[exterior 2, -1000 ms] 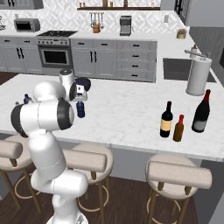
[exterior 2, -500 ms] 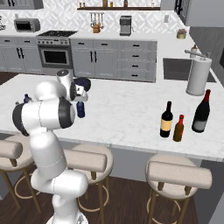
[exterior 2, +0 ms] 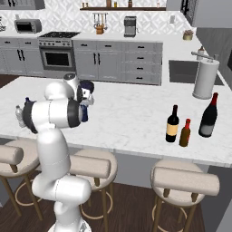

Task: Move the plastic bottles in the middle to the plastics group, and the glass bottles in the middle to the glass group.

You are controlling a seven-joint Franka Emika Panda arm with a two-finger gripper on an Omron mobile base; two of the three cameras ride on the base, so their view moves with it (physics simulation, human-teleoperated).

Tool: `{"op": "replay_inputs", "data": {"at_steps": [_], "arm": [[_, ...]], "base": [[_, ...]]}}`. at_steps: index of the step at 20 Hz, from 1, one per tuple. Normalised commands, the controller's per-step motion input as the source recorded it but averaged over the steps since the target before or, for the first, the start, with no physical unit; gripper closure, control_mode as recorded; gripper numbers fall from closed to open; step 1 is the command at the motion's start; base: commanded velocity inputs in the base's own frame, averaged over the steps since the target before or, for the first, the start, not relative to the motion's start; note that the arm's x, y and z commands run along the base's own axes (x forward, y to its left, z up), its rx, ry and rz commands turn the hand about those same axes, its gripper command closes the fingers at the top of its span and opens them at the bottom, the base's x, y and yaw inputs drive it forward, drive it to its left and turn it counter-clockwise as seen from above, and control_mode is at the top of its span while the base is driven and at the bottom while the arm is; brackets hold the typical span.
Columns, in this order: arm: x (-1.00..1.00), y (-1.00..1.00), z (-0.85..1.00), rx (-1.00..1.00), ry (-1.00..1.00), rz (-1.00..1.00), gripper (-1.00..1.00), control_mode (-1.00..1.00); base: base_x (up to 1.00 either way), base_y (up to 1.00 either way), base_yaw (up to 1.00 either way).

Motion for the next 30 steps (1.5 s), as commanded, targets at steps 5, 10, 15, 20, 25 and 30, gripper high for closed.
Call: {"op": "replay_inputs", "data": {"at_steps": [5, 10, 15, 20, 25, 30], "arm": [[0.0, 0.0, -0.22, 0.0, 0.0, 0.0, -1.0, -1.0], [0.0, 0.0, -0.21, 0.0, 0.0, 0.0, -1.0, -1.0], [0.16, 0.0, -0.07, 0.0, 0.01, 0.0, -1.0, -1.0], [0.28, 0.0, 0.0, 0.0, 0.09, 0.0, -1.0, -1.0], [0.16, 0.01, -0.02, 0.0, 0.05, 0.0, -1.0, -1.0], [0.07, 0.01, -0.18, 0.0, 0.01, 0.0, -1.0, -1.0]], "base": [[0.0, 0.0, 0.0], [0.0, 0.0, 0.0], [0.0, 0.0, 0.0], [0.0, 0.0, 0.0], [0.0, 0.0, 0.0], [0.0, 0.0, 0.0]]}}
